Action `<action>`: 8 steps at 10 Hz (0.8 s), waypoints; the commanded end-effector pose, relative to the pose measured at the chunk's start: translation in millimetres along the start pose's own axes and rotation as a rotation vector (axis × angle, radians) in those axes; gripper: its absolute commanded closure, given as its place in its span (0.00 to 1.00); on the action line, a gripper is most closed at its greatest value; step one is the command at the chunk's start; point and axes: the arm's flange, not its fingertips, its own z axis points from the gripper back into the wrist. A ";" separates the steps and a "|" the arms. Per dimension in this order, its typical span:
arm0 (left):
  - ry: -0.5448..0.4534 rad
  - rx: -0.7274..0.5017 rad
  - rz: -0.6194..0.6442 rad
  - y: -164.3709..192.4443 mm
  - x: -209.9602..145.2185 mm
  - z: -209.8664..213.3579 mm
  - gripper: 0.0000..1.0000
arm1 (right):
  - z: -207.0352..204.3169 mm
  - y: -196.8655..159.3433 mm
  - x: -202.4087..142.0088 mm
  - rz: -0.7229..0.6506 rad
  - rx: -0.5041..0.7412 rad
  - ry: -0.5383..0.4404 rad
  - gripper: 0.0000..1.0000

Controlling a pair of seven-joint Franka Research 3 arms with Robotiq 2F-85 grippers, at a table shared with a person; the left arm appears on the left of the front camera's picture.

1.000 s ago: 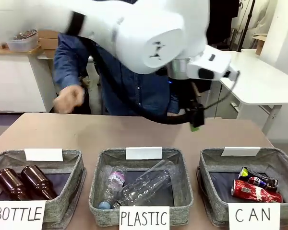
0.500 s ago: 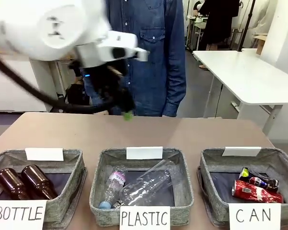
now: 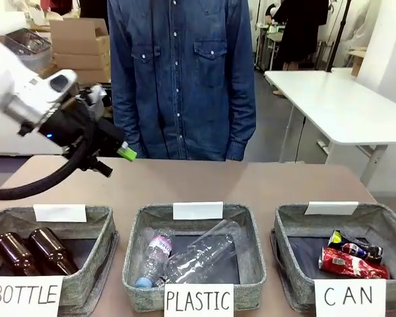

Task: Sort the can waste into the basket.
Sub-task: Pick up the can waste from the table and place it in the right Fabric basket.

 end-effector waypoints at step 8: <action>-0.447 -0.415 0.289 41.5 -7.1 70.6 0.00 | -157.9 68.8 54.3 -0.246 0.594 0.309 0.00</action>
